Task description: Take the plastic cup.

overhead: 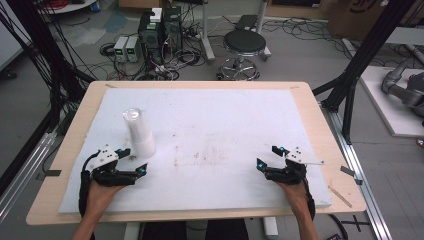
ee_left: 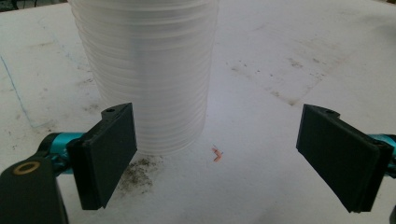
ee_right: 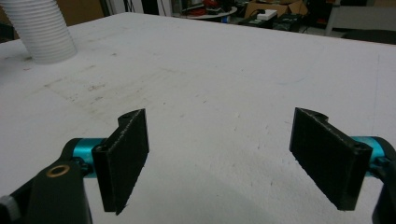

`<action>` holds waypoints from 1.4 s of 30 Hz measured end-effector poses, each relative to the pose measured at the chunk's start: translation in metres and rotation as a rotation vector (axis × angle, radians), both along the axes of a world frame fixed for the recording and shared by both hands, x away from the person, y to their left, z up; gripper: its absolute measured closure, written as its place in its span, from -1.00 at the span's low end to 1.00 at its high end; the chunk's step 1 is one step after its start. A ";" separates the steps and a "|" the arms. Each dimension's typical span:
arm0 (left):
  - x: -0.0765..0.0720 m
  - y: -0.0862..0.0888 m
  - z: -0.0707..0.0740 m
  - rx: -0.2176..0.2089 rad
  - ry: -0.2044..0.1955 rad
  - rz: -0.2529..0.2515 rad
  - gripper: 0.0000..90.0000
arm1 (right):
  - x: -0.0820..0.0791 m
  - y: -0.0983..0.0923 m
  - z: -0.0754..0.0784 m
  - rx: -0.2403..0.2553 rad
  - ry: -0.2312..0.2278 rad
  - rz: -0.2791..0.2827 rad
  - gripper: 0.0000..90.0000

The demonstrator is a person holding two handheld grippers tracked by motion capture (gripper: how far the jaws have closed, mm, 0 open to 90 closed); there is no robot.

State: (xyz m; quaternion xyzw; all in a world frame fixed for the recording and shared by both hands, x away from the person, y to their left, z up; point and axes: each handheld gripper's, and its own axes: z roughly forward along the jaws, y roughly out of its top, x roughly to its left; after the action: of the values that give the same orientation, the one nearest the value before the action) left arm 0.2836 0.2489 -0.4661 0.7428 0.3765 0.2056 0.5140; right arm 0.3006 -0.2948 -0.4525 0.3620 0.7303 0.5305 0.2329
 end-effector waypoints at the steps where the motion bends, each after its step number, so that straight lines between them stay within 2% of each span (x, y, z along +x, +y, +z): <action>1: 0.000 0.000 0.000 0.000 -0.002 0.003 -0.73 | 0.000 0.000 0.000 0.004 0.005 -0.002 -0.57; 10: -0.001 0.002 0.000 -0.015 -0.005 -0.006 -0.73 | 0.002 -0.001 0.000 0.014 0.040 -0.001 -0.57; 17: -0.001 0.001 0.000 -0.007 -0.005 -0.011 -0.73 | 0.003 -0.002 0.000 0.019 0.031 0.001 -0.57; 28: 0.001 0.002 0.000 -0.021 0.016 -0.030 -0.74 | 0.000 -0.001 0.000 0.013 0.007 0.003 -0.57; 30: 0.002 0.004 0.000 -0.041 0.018 -0.034 -0.74 | 0.001 -0.001 0.000 0.013 0.018 0.003 -0.57; 34: 0.002 0.006 0.000 -0.055 0.025 -0.030 -0.74 | 0.002 -0.001 0.000 0.017 0.026 0.006 -0.57; 36: 0.002 0.008 0.001 -0.037 0.020 -0.025 -0.74 | 0.002 -0.002 0.000 0.020 0.026 0.006 -0.57; 42: -0.001 0.022 0.019 -0.096 -0.012 -0.019 -0.74 | 0.002 -0.002 0.000 0.020 0.026 0.008 -0.57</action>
State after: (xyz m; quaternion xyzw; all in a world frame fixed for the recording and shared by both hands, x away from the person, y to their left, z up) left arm 0.2823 0.2713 -0.4467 0.7197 0.3755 0.1868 0.5533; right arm 0.3022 -0.2964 -0.4524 0.3682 0.7292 0.5341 0.2176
